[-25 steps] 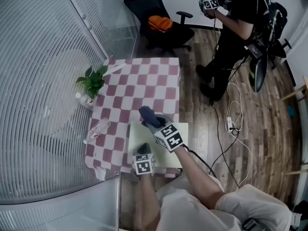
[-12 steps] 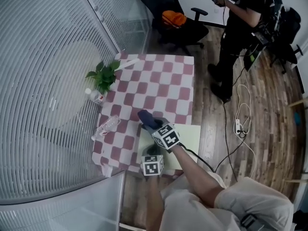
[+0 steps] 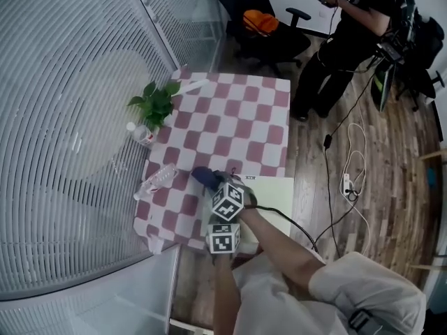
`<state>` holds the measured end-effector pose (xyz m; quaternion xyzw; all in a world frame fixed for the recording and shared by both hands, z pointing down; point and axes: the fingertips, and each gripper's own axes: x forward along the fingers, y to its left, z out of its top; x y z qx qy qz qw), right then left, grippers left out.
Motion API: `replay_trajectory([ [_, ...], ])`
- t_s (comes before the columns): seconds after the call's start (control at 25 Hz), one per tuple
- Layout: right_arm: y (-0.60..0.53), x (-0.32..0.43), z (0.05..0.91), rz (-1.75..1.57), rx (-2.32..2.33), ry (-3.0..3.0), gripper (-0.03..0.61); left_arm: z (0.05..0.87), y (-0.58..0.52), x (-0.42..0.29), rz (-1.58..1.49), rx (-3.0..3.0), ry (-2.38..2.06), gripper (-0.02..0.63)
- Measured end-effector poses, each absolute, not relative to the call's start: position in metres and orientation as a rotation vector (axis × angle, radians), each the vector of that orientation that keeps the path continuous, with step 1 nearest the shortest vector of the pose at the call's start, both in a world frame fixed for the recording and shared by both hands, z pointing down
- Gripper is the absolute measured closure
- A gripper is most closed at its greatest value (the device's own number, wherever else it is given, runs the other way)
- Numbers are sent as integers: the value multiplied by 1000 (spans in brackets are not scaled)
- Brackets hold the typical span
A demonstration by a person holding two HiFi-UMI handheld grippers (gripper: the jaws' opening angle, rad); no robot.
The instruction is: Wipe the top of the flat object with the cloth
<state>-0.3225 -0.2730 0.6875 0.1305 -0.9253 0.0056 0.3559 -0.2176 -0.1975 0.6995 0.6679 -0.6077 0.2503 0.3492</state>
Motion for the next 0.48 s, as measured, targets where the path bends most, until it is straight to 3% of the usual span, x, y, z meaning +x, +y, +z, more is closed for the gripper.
replay_trajectory([
  [0.48,-273,-324,689,34,306,-2384,463,699,-202,-220,672,1761,-1560,606],
])
